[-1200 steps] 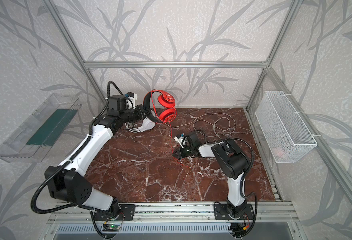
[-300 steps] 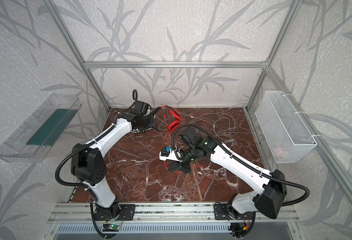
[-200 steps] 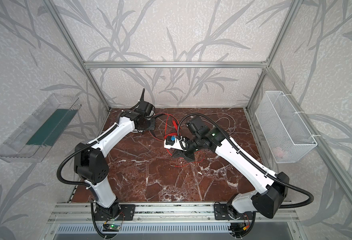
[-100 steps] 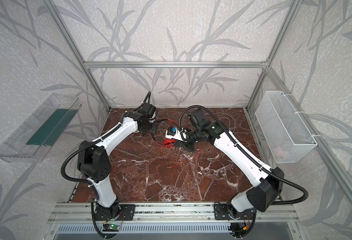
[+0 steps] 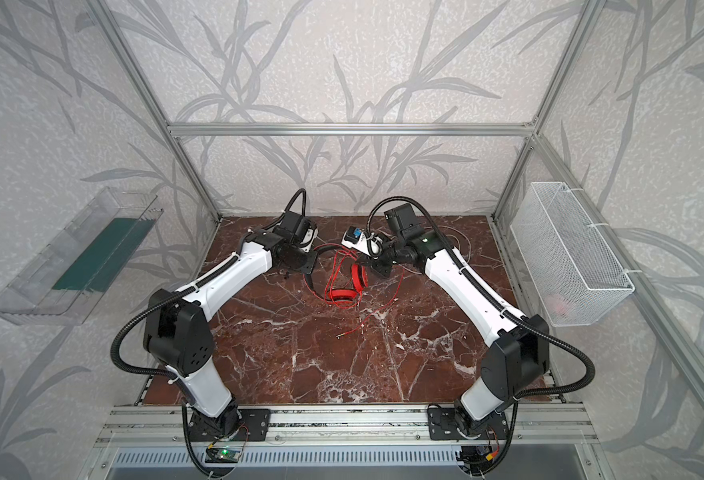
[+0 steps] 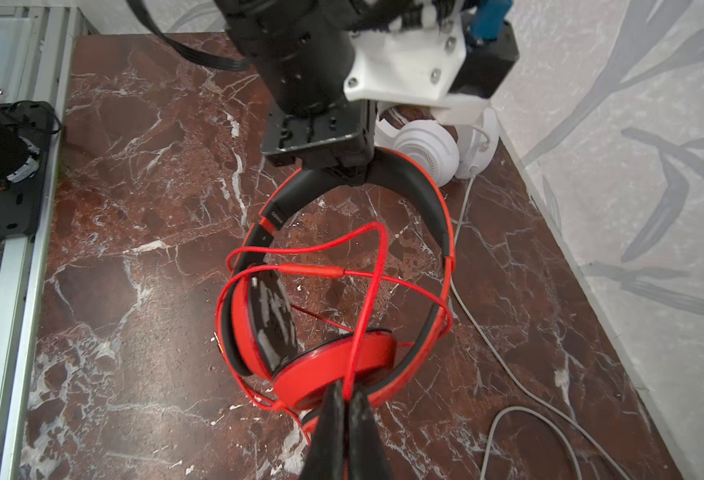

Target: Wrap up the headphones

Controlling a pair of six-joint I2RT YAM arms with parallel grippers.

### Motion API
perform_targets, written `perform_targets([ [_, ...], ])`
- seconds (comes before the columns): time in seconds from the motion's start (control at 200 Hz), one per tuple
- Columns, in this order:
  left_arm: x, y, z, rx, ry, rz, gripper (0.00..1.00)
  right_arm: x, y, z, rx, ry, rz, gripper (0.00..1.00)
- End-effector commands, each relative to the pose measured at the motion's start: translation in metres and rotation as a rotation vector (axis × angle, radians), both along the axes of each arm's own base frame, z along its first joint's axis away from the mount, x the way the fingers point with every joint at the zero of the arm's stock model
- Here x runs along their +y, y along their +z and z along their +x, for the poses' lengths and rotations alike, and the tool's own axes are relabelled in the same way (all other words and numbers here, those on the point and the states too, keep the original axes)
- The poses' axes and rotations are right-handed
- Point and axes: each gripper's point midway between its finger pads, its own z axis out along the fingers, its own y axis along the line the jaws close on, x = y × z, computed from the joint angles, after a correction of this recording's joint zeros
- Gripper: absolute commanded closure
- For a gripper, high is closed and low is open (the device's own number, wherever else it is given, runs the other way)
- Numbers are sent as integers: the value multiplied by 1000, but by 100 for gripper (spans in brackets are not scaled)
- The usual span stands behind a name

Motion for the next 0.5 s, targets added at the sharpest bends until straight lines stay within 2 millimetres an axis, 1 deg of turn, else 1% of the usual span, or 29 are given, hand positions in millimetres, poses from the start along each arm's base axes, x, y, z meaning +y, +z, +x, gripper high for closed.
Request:
perform_targets([
  [0.0,-14,27,-6,-60,-63,-87,100,0,4,23,1,-82,28,100],
  [0.195,-18,32,-11,-79,-85,-123,100,-10,-4,48,53,-180,67,100],
  [0.31,-20,33,-14,-82,-102,-135,100,-14,0,59,42,-218,95,100],
  [0.32,-20,33,-14,-83,-103,-136,100,-13,-8,62,56,-220,88,100],
  [0.335,-20,34,-14,-84,-105,-136,100,-13,-12,65,63,-224,87,100],
  [0.495,-23,36,-16,-84,-119,-155,100,-15,-24,79,89,-271,87,100],
])
